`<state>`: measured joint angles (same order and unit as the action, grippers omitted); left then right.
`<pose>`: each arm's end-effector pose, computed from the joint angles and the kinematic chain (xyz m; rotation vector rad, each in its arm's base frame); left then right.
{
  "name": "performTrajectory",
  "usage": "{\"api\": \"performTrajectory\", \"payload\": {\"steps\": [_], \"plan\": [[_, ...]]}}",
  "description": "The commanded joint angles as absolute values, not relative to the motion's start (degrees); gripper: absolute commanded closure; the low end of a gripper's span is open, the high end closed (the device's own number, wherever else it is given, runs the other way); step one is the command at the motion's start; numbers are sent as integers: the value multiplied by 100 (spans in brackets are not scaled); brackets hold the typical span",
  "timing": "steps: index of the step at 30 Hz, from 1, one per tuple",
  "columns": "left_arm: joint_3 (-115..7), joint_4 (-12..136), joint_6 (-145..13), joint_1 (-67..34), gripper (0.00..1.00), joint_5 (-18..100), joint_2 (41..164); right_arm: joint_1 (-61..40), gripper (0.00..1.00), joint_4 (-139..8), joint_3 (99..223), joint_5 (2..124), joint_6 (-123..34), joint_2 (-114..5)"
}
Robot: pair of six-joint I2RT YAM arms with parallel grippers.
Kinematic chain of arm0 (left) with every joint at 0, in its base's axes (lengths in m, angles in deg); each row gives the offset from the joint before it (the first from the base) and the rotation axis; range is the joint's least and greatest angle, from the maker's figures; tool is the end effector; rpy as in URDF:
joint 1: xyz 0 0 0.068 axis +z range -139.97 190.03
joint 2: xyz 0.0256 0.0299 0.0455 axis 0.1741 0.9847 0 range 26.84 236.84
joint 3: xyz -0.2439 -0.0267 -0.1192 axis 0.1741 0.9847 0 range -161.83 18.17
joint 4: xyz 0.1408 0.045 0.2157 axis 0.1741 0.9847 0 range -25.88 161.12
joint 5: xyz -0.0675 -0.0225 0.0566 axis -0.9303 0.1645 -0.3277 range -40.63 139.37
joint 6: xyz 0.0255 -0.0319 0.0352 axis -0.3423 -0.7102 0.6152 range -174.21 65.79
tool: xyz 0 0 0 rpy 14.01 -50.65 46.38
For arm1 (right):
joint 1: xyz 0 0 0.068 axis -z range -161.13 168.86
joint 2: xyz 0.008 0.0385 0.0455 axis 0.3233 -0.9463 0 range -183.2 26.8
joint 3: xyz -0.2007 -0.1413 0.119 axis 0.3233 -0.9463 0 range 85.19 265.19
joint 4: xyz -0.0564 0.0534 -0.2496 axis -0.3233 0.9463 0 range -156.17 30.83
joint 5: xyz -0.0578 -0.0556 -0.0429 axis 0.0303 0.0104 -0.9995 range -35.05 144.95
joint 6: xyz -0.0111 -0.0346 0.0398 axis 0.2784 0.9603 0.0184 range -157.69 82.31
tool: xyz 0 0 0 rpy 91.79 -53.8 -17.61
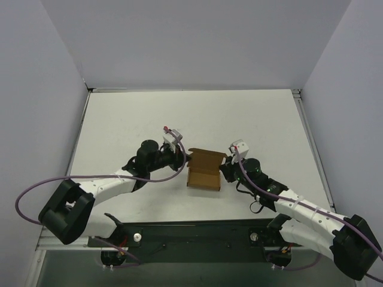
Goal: Fold the paper box
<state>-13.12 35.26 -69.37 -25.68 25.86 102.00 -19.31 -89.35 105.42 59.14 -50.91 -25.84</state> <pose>0.2139 -0.1711 0.2145 0.6388 1.8198 -0.9854 0.1611 0.1298 0.2251 -0.4399 1.7316 0.7173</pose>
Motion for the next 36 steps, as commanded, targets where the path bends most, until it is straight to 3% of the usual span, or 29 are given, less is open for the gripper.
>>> {"api": "performTrajectory", "payload": {"steps": [1,15,22,36], "plan": [[-1944,3433,-6581,-3057,100,3353,10734,-2586,100,-10017,10620,4866,-4859,-2874],[-1990,2326,-7143,-3901,100,4892,12044,-2886,100,-11381,10172,3914,-5263,-3824],[-1638,1983,-7337,-4226,100,5595,11984,-3149,100,-11197,10084,3738,-5474,-3763],[-435,885,-7495,-5210,100,6755,11623,-4589,100,-10046,10048,2745,-6045,-3367]]}}
